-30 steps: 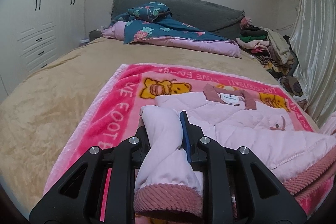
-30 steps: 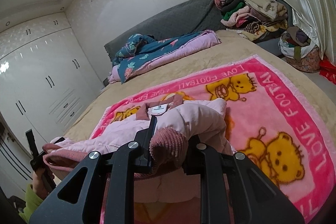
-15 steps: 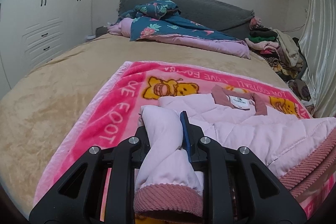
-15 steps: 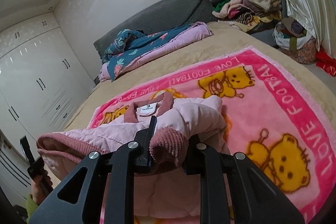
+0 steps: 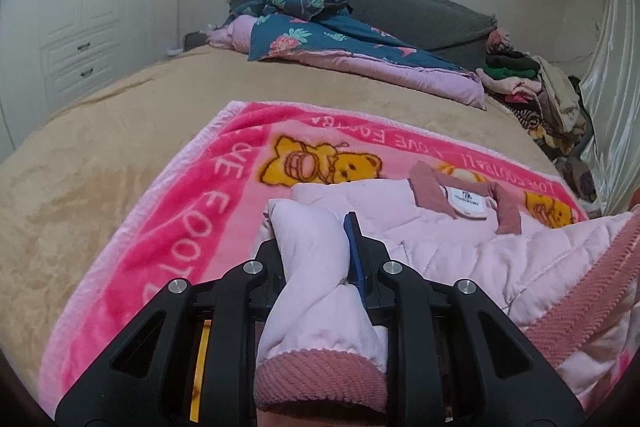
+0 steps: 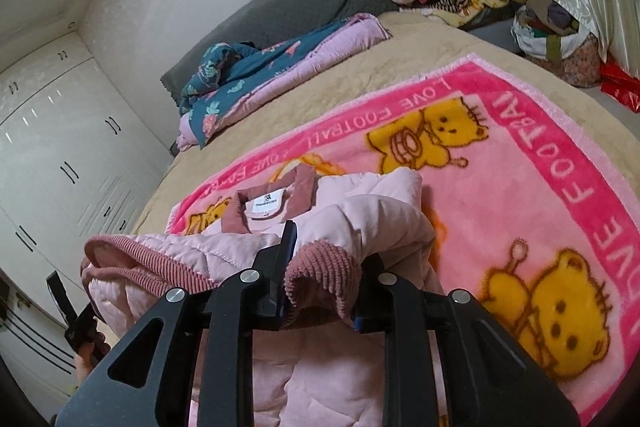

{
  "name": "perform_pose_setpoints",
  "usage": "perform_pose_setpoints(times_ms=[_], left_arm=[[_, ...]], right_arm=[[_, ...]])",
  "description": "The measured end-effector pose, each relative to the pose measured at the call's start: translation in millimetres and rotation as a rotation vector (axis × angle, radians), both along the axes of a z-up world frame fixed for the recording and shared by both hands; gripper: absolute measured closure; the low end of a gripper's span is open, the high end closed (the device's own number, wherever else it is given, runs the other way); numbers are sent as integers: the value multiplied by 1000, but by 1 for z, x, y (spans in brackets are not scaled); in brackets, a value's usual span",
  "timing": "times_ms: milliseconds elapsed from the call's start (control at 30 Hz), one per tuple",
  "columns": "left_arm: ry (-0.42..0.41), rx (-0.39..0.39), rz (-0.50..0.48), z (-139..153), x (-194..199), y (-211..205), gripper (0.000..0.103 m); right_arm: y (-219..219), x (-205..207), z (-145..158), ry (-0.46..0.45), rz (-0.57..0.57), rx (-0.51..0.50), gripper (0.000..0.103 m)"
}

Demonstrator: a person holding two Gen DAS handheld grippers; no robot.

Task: Fold large clothes
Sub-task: 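Lift the hem with both tools and fold it up toward the collar, then open both tools to release the hem onto the folded coat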

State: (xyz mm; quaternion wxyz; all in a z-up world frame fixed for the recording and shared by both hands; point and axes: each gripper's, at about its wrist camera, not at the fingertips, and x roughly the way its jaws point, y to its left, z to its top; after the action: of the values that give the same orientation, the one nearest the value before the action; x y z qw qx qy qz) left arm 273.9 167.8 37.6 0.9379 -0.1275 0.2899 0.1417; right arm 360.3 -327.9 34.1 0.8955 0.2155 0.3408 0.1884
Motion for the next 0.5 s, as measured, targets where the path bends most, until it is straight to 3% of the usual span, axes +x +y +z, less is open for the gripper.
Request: perform_pose_setpoints(times_ms=[200,333,367,400,467,500], left_arm=[[3,-19,2,-11,10,0,83],[2,-5,-16,-13,10,-1,80],[-1,-8,-22,-13,10,-1,79],[-4,-8,-28,-12,10,-1,79],[-7,-11,-39,-13,11,-2,77],[-8,-8,-43,-13,10,-2,76]], right_arm=[[-5,17,-11,74,2,52,76],[-8,22,-14,98,18,108,67],[-10,23,-15,104,28,152,51],[-12,23,-15,108,33,195,24],[-12,18,-9,91,4,191,7],[-10,15,-5,72,1,164,7]])
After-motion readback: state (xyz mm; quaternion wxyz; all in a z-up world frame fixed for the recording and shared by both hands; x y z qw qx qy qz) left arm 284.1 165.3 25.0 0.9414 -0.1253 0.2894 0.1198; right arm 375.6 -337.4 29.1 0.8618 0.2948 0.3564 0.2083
